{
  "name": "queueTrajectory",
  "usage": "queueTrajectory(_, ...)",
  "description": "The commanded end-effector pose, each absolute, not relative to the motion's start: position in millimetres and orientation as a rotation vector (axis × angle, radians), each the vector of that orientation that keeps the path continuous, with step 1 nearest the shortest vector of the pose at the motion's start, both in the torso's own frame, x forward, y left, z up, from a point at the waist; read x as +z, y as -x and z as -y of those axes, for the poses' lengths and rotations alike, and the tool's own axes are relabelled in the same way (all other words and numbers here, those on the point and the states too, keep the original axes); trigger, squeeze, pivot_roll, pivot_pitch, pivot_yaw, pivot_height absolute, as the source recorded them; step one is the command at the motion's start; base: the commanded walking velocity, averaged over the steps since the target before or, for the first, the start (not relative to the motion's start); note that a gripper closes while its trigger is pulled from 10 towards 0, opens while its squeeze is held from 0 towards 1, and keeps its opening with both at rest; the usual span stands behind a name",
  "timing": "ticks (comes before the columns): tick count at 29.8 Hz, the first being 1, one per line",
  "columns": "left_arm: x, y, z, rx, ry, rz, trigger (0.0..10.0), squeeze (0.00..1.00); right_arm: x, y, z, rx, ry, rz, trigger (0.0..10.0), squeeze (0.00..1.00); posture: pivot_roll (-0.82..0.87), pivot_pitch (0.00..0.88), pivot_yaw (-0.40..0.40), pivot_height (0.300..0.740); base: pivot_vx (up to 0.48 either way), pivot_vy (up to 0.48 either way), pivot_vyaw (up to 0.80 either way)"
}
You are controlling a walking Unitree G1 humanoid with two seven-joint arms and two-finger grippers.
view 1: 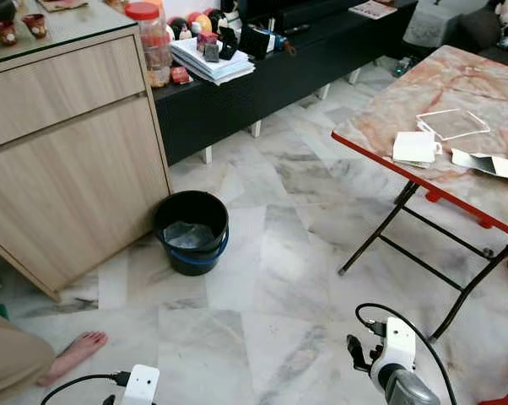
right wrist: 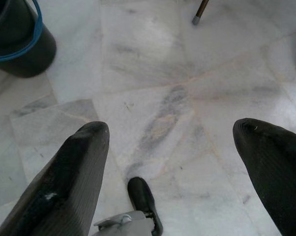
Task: Picking trash to rubbish bin
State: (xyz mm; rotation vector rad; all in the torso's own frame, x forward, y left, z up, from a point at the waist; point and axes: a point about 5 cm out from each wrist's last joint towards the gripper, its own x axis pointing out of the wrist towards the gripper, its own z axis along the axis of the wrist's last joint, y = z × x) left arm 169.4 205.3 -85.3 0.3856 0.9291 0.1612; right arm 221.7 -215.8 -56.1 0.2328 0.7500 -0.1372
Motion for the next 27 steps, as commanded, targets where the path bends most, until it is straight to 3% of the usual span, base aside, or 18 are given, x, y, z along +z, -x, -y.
queueTrajectory(1, -86.9, -167.3, -202.2, 0.145, -0.395, -0.938, 10.0, 0.0, -55.9, -221.2, 219.6, -0.173, -0.253, -0.748, 10.0, 0.0, 0.1, 0.119, -0.054, 0.74, 0.0, 0.0, -0.76)
queueTrajectory(8, -85.5, -168.5, -208.6, 0.107, -0.433, -0.938, 10.0, 0.0, -56.5, -222.9, 212.3, -0.208, -0.305, -0.73, 10.0, 0.0, 0.08, 0.115, 0.013, 0.74, 0.0, 0.0, -0.76)
queueTrajectory(24, -78.4, -181.4, -212.3, 0.086, -0.474, -0.886, 10.0, 0.0, -64.4, -213.7, 201.5, -0.225, -0.345, -0.764, 10.0, 0.0, 0.09, 0.139, 0.029, 0.74, 0.0, 0.0, -0.76)
queueTrajectory(27, -78.5, -181.3, -212.3, 0.09, -0.474, -0.887, 10.0, 0.0, -64.8, -213.1, 201.8, -0.227, -0.346, -0.765, 10.0, 0.0, 0.09, 0.141, 0.025, 0.74, 0.0, -0.374, -0.76)
